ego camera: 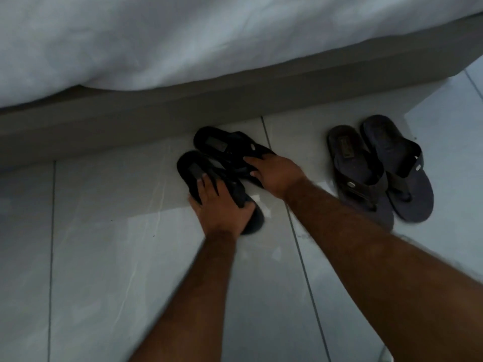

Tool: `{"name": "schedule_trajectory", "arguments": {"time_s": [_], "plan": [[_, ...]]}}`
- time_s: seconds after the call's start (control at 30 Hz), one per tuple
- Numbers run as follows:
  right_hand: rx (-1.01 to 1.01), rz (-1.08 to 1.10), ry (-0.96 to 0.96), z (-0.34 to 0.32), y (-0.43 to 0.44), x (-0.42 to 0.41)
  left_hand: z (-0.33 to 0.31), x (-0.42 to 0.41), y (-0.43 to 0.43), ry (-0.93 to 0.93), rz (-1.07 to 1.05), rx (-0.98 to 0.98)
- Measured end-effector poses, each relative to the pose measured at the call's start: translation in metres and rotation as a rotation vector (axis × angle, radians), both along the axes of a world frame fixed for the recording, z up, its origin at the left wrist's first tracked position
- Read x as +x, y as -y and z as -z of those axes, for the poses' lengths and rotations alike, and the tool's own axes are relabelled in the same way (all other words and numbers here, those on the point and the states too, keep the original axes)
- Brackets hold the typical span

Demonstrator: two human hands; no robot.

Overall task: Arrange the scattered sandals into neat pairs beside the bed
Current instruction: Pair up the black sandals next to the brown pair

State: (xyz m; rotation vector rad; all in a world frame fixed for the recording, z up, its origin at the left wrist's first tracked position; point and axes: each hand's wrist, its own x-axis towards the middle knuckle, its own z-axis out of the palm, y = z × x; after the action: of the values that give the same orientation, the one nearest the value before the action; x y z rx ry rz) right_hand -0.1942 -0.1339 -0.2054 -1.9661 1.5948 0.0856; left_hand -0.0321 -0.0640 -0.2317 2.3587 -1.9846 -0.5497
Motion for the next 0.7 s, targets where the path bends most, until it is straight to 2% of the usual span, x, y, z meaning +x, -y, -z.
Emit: {"name": "schedule_trajectory", "arguments": {"time_s": [0.13,0.43,0.57,0.7], "plan": [[-0.054,0.007,-0.071,-0.005,-0.005,0.013,-0.005,0.022,0.039,-0.02,0.038,0.074],[-0.028,0.269,0.013,0.003,-0.035,0.02,-0.009,0.03,0.049,-0.054,0.318,0.061],[-0.139,0.378,-0.005,0.004,-0.03,0.021,-0.01,0.027,0.053,-0.074,0.344,0.053],[-0.121,0.363,0.043,0.007,-0.028,0.023,-0.006,0.029,0.053,-0.079,0.351,0.04]]}}
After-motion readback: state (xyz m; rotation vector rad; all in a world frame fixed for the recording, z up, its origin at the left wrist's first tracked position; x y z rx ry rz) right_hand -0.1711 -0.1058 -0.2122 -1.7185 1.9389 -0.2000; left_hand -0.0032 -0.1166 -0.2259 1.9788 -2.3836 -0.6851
